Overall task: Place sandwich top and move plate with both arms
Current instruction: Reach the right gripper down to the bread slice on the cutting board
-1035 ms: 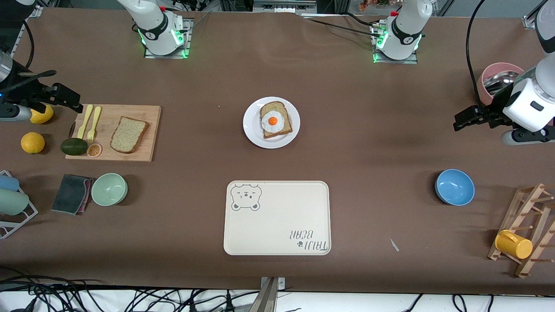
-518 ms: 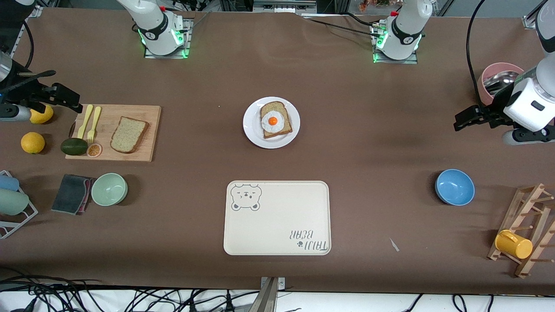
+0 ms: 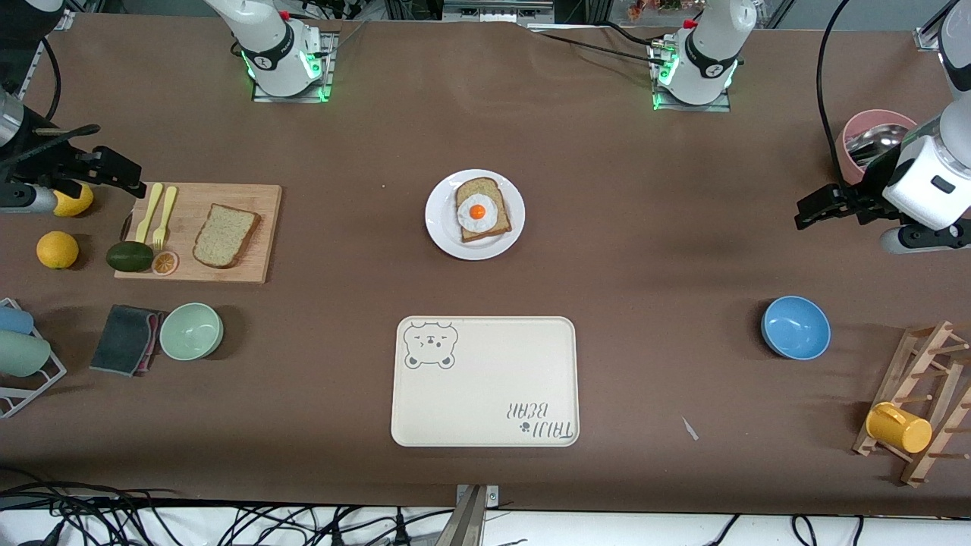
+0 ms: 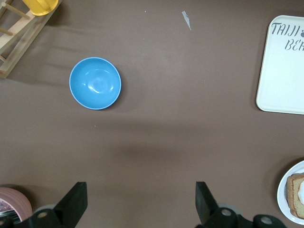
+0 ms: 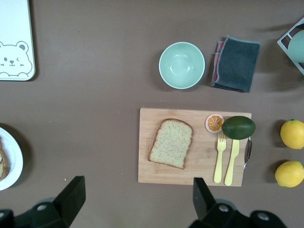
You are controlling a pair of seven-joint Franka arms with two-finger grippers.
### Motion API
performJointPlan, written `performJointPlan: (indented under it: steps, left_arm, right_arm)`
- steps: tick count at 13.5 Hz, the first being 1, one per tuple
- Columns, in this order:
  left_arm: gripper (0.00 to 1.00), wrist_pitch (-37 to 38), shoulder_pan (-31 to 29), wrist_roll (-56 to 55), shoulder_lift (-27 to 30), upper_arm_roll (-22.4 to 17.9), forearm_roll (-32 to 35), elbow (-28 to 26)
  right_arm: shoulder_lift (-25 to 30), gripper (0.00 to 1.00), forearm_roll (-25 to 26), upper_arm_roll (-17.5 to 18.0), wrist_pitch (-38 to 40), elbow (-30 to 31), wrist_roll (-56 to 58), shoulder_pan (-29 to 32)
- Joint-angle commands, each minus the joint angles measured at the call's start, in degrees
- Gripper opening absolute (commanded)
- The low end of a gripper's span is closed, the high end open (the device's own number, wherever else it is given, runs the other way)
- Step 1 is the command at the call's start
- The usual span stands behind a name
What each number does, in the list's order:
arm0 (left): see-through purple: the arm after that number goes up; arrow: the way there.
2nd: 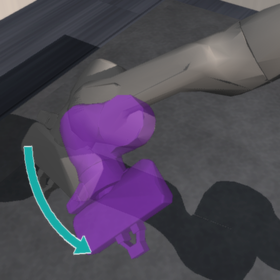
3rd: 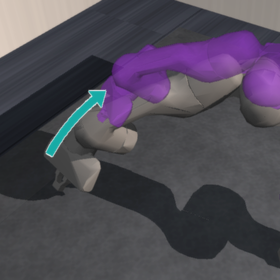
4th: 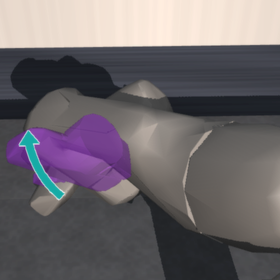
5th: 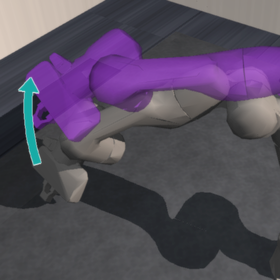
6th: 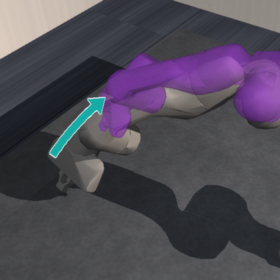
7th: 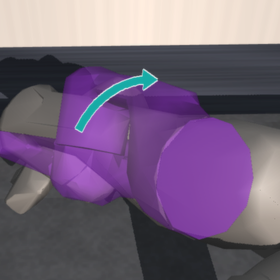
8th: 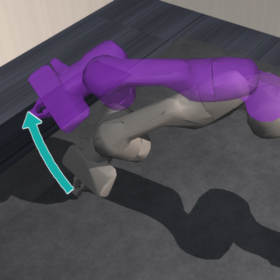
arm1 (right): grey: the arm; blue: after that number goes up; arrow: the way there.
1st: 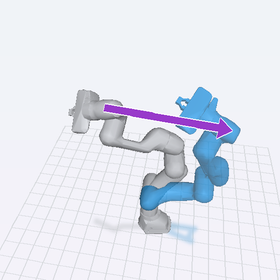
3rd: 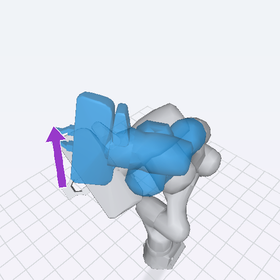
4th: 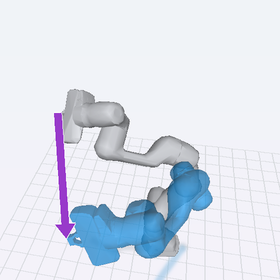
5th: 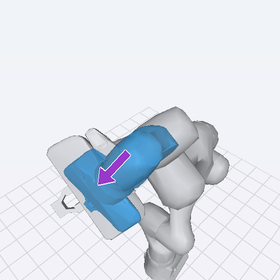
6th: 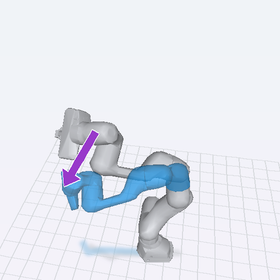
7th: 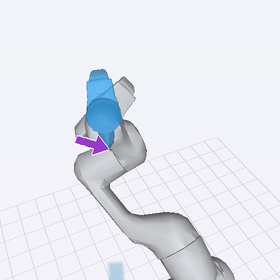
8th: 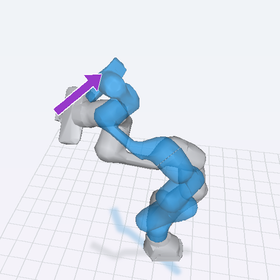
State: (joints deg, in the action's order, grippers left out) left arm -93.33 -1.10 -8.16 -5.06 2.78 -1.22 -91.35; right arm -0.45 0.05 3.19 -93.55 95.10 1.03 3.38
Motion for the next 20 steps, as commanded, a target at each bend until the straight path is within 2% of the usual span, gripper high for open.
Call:
performJointPlan:
  steps: [1,5,7,9,11,13,16,17,19,20]
  left_arm:
    - [1.0,1.14,-0.13,0.51,-0.56,-0.23,-0.45,1.43]
    - [1.0,1.14,-0.66,0.69,-0.56,-0.32,-0.37,1.08]
    - [1.0,1.14,-0.74,0.6,-0.56,-0.4,-0.37,0.82]
    - [1.0,1.14,-0.66,0.6,-0.56,-0.32,-0.37,0.82]
    - [1.0,1.14,-0.31,0.6,-0.65,-0.23,-0.37,0.91]
    - [1.0,1.05,-0.13,0.6,-0.65,-0.23,-0.37,0.91]
    - [1.0,1.05,-0.21,0.6,-0.56,-0.23,-0.37,1.0]
    - [1.0,1.05,-0.22,0.6,-0.65,-0.23,-0.37,0.91]
    - [1.0,0.96,-0.13,0.6,-0.65,-0.23,-0.37,0.73]
    - [1.0,0.96,-0.13,0.6,-0.65,-0.23,-0.37,0.73]
  right_arm:
    - [0.36,1.0,-0.76,0.24,0.82,1.05,0.47,0.58]
    - [-7.18,1.0,0.12,0.24,4.43,1.4,0.12,0.58]
    - [-11.22,1.0,0.21,0.24,2.77,1.4,-1.45,0.58]
    - [-16.14,1.0,1.08,0.24,-0.21,2.18,-9.51,0.49]
    - [-18.09,1.0,5.38,0.24,-6.26,5.51,-15.06,-0.38]
    - [-19.33,1.0,6.62,0.06,-13.2,9.73,-19.98,-0.39]
    - [-20.9,1.0,12.67,0.15,-19.99,14.92,-33.41,-0.83]
    - [-22.13,0.98,14.69,0.15,-21.31,15.37,-36.85,-1.61]
    - [-25.2,0.87,18.74,0.15,-22.72,15.38,-42.05,-2.06]
    - [-25.83,0.86,19.11,0.15,-22.82,15.55,-43.29,-2.06]
